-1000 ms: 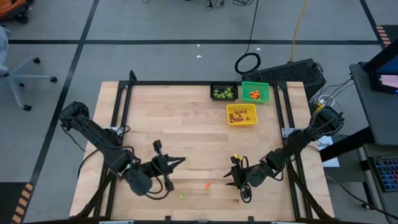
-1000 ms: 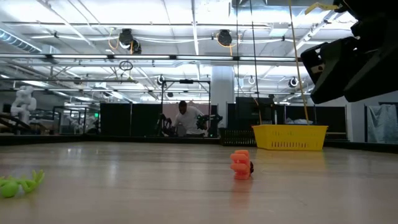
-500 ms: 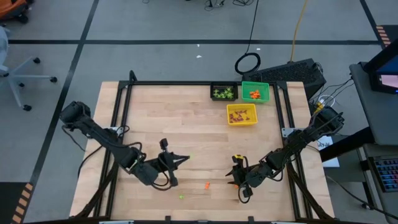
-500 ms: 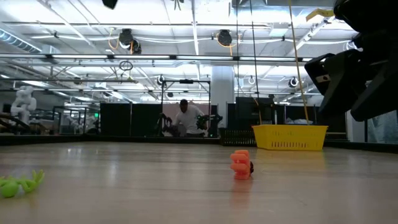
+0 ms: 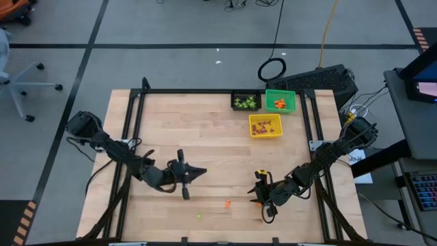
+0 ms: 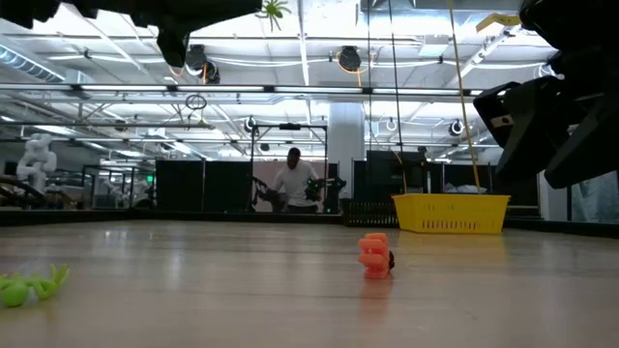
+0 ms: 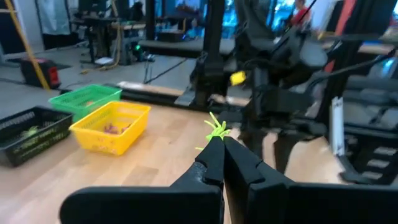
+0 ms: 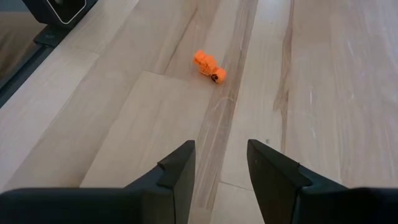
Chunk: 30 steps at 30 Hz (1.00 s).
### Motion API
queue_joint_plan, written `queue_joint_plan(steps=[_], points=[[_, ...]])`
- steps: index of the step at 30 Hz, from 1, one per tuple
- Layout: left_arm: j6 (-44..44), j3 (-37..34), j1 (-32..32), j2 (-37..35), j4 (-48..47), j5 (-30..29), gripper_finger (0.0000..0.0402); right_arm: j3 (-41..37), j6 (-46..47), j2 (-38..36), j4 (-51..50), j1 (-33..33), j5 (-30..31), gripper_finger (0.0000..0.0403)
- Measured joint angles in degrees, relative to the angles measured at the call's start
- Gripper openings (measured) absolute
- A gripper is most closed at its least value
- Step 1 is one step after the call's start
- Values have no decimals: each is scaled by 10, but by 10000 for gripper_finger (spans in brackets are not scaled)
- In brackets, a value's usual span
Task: Sort Halloween decoration
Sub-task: Put the green spider toy into the black basket
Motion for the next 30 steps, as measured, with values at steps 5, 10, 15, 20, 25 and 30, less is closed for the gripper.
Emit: queue_joint_plan(steps=[5, 10, 15, 20, 25, 30], points=[[4, -7, 11, 0, 24, 26, 0, 0, 0, 0, 0, 0, 1, 132], [4, -7, 10, 0, 24, 31, 0, 0, 0, 0, 0, 0, 1, 132], [25, -7, 9, 0, 24, 31, 0, 0, 0, 0, 0, 0, 2, 132], [130, -7, 10, 0, 27, 31, 0, 0, 0, 0, 1, 0, 2, 132], [251, -7, 10, 0, 36, 33, 0, 0, 0, 0, 1, -3, 4, 132], [433, -7, 10, 0, 39, 74, 0, 0, -2, 0, 1, -9, 29, 132]])
